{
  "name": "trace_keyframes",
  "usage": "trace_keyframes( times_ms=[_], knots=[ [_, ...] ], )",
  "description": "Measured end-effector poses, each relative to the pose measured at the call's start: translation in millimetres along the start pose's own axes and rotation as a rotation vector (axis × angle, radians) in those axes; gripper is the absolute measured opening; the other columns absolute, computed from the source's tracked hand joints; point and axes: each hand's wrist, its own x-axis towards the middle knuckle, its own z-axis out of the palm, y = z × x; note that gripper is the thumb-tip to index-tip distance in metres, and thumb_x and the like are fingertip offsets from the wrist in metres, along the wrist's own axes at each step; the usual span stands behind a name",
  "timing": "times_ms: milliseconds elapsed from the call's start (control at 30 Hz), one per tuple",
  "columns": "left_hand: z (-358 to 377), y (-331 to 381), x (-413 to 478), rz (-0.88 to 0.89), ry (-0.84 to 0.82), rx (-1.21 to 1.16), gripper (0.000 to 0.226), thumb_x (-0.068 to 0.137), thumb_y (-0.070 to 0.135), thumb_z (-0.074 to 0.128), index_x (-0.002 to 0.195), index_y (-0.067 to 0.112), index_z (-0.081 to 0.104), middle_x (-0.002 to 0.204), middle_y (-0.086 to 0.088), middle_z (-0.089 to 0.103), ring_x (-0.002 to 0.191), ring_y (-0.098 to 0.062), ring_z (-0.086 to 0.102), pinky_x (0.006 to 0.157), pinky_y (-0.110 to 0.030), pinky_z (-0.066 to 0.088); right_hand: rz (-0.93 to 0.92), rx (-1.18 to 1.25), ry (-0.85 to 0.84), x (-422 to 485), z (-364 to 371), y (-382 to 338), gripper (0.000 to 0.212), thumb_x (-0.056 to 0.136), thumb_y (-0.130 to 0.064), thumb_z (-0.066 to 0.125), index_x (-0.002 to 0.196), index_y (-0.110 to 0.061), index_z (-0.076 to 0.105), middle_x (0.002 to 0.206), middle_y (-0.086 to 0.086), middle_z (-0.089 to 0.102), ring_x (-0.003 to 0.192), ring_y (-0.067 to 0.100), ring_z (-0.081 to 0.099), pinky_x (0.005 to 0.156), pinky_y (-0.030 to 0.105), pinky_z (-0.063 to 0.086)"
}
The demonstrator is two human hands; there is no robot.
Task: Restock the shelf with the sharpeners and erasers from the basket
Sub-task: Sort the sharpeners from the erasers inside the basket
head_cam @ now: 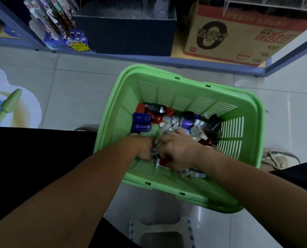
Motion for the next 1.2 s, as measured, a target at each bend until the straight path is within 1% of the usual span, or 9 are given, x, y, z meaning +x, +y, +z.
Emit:
trace_keyframes(
  times_ms=[167, 367, 500, 600, 700, 833, 967, 1067, 1200],
  knots=[
    [-4, -1, -4, -0.026, 0.007, 0.027, 0.071, 0.085, 0.052, 0.076, 0.145, 0.026, 0.049, 0.139, -0.004, 0.054, 0.12, -0.028, 0.058, 0.105, -0.043, 0.049, 0.091, 0.056, -0.116, -6, -2, 7, 0.053, 0.083, -0.058, 0.077, 0.13, -0.036, 0.067, 0.133, -0.01, 0.053, 0.125, 0.015, 0.048, 0.081, 0.028, 0.036],
    [-5, 6, -1, -0.009, -0.05, -0.154, 0.064, 0.083, 0.032, 0.08, 0.138, 0.02, 0.05, 0.123, -0.001, 0.062, 0.107, -0.022, 0.063, 0.098, -0.042, 0.055, 0.1, 0.108, -0.164, -3, -7, -1, 0.048, 0.083, -0.024, 0.077, 0.128, -0.031, 0.063, 0.122, -0.007, 0.063, 0.111, 0.02, 0.057, 0.078, 0.03, 0.041],
    [-6, 11, -5, -0.013, -0.006, -0.283, 0.081, 0.078, 0.025, 0.083, 0.146, 0.021, 0.04, 0.129, -0.001, 0.058, 0.11, -0.022, 0.06, 0.096, -0.039, 0.054, 0.187, 0.233, -0.231, -3, -19, 8, 0.056, 0.082, -0.025, 0.079, 0.135, -0.028, 0.06, 0.114, -0.002, 0.066, 0.102, 0.022, 0.062, 0.085, 0.036, 0.057],
    [-2, 16, -7, -0.004, -0.028, -0.341, 0.101, 0.072, 0.022, 0.089, 0.153, 0.02, 0.03, 0.139, -0.002, 0.055, 0.119, -0.025, 0.059, 0.103, -0.041, 0.053, 0.125, 0.088, -0.188, -7, -13, 10, 0.047, 0.082, -0.039, 0.079, 0.126, -0.031, 0.066, 0.115, -0.004, 0.062, 0.11, 0.021, 0.055, 0.085, 0.034, 0.052],
    [-1, 14, -8, 0.001, -0.025, -0.381, 0.112, 0.062, 0.022, 0.093, 0.153, 0.026, 0.029, 0.138, 0.001, 0.056, 0.121, -0.025, 0.058, 0.106, -0.046, 0.051, 0.091, 0.037, -0.176, -6, 1, 1, 0.035, 0.081, -0.036, 0.078, 0.115, -0.031, 0.071, 0.107, -0.005, 0.065, 0.107, 0.022, 0.054, 0.083, 0.033, 0.052],
    [-2, 10, -9, 0.014, -0.013, -0.486, 0.117, 0.053, 0.029, 0.099, 0.15, 0.032, 0.033, 0.138, 0.005, 0.058, 0.125, -0.022, 0.057, 0.111, -0.047, 0.047, 0.248, 0.412, -0.214, -7, -24, 14, 0.038, 0.081, -0.026, 0.083, 0.116, -0.025, 0.069, 0.104, -0.005, 0.069, 0.096, 0.017, 0.068, 0.082, 0.034, 0.061],
    [-4, 16, -17, 0.002, -0.011, -0.633, 0.136, 0.055, 0.03, 0.102, 0.158, 0.046, 0.016, 0.155, 0.002, 0.045, 0.134, -0.025, 0.051, 0.105, -0.046, 0.052, 0.386, 0.6, 0.041, -12, -35, 36, 0.04, 0.083, -0.025, 0.083, 0.119, -0.021, 0.065, 0.111, 0.0, 0.068, 0.095, 0.018, 0.07, 0.085, 0.04, 0.063],
    [-5, 22, -19, -0.022, -0.012, -0.759, 0.118, 0.066, 0.027, 0.098, 0.156, 0.044, 0.025, 0.142, 0.005, 0.057, 0.122, -0.02, 0.061, 0.094, -0.046, 0.06, 0.457, 0.573, 0.259, -13, -26, 43, 0.045, 0.086, -0.036, 0.081, 0.124, -0.018, 0.066, 0.117, 0.0, 0.065, 0.102, 0.02, 0.066, 0.09, 0.039, 0.059],
    [-5, 29, -21, -0.034, -0.023, -0.944, 0.112, 0.066, 0.011, 0.096, 0.153, 0.042, 0.031, 0.126, 0.004, 0.066, 0.108, -0.019, 0.07, 0.083, -0.043, 0.064, 0.537, 0.718, 0.444, -17, -21, 51, 0.036, 0.087, -0.029, 0.08, 0.12, -0.016, 0.069, 0.107, 0.0, 0.069, 0.093, 0.019, 0.069, 0.084, 0.038, 0.061]
  ],
)
